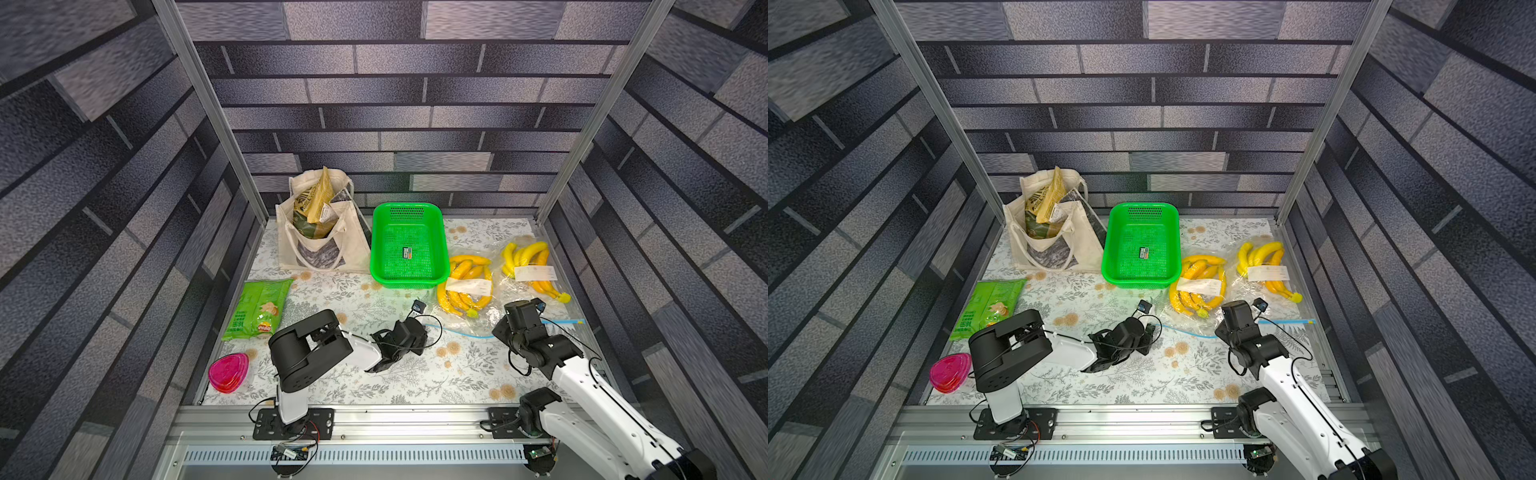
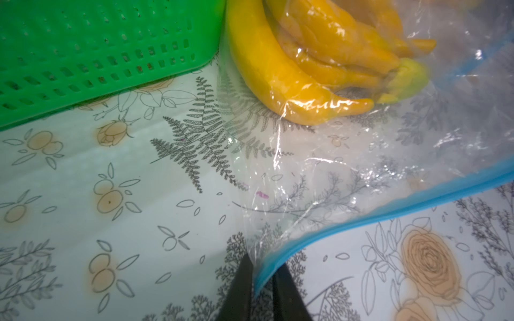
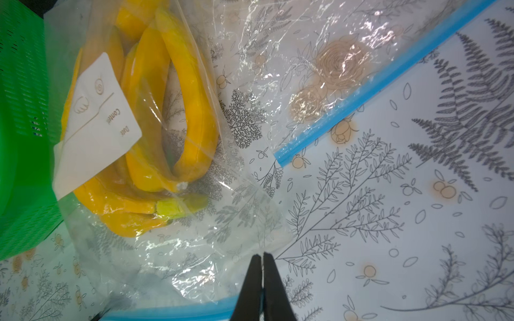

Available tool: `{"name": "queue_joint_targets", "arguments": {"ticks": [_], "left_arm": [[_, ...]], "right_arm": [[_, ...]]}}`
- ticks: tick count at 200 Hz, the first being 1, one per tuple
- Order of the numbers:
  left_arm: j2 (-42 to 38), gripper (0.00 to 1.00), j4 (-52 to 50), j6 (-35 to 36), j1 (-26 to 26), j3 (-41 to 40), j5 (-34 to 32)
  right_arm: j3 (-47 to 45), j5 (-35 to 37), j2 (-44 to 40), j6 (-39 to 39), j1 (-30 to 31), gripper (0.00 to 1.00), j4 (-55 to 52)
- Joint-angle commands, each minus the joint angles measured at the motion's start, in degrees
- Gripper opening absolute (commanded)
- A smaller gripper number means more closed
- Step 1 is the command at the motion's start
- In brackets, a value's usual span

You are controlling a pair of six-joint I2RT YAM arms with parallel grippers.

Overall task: Open the zip-top bag and take out the banana
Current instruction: Zip the zipper on the zipper food storage bag, then unzip the zipper on the zipper food storage bag.

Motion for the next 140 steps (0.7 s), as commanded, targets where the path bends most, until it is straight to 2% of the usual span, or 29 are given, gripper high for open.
{"name": "queue_joint_targets", "arguments": {"ticks": [1, 23, 35, 48, 68, 104, 140], "left_arm": [[-4.0, 0.42, -2.5, 3.4, -0.9, 0.5, 0.0], [-8.6, 0.69, -5.9, 8.3, -2.0, 0.5, -0.8], [-11.4, 0.77, -7.4, 11.1, -2.6, 0.6, -0.5], [-13.6, 0.82, -8.2, 13.6, -2.9, 1.6, 2.8], [-11.6, 0.85, -8.0, 16.6, -4.7, 6.2, 8.1], [-0.7, 0.85, 2.4, 19.4, -7.5, 13.8, 13.4], [7.1, 0.76, 12.7, 21.4, -7.2, 17.6, 16.7]], "right_arm": [[0.7, -1.0, 0.7, -0.5, -0.2, 0.00, 1.2], [1.6, -1.5, 0.6, -0.9, -0.2, 0.00, 1.3], [1.8, -1.8, 0.2, -1.1, -0.2, 0.00, 1.4], [1.6, -2.7, -0.3, -1.2, -0.2, 0.00, 2.1], [1.2, -5.0, -0.5, -0.9, -0.2, 0.00, 3.7], [1.3, -8.7, -1.2, 0.4, -0.2, 0.00, 5.6], [1.4, -9.8, -2.6, 0.7, -0.2, 0.00, 5.1]]}}
